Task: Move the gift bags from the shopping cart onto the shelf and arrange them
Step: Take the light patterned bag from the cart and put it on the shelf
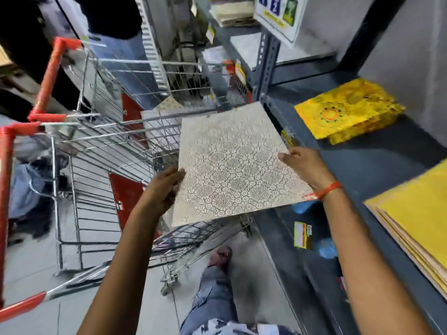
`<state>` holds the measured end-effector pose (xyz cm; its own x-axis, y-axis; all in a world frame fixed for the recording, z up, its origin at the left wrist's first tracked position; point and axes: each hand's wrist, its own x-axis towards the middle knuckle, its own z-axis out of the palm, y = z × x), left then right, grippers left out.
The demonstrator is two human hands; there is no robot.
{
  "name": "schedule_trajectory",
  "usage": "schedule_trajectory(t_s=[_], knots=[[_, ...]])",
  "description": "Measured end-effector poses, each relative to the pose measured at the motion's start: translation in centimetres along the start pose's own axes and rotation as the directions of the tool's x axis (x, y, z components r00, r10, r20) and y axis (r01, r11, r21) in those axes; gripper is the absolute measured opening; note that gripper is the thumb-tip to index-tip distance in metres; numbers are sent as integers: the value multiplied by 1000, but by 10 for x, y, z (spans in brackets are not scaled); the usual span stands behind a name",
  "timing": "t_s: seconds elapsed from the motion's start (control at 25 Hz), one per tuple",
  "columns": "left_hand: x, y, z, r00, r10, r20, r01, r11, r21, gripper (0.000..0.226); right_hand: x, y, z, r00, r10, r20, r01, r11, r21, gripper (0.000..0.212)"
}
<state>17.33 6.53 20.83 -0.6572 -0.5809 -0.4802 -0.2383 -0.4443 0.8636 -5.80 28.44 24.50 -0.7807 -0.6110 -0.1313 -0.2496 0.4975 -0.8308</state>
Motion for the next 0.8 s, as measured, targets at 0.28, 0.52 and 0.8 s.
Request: schedule_trajectory(t_s=[0.28,0.52,0.8], knots=[[-62,2,49,985,76,156,-55,989,-137,26,-87,35,-49,991,58,-119,-31,976,215,26],[-90,-7,96,977,57,205,-32,992,-125,28,-131,71,-43,930,178,-321,-126,977,173,27],[-107,1,130,945,73,320,-3,977,-213,33,-166,63,-80,863,127,-490,-59,987,152,28]])
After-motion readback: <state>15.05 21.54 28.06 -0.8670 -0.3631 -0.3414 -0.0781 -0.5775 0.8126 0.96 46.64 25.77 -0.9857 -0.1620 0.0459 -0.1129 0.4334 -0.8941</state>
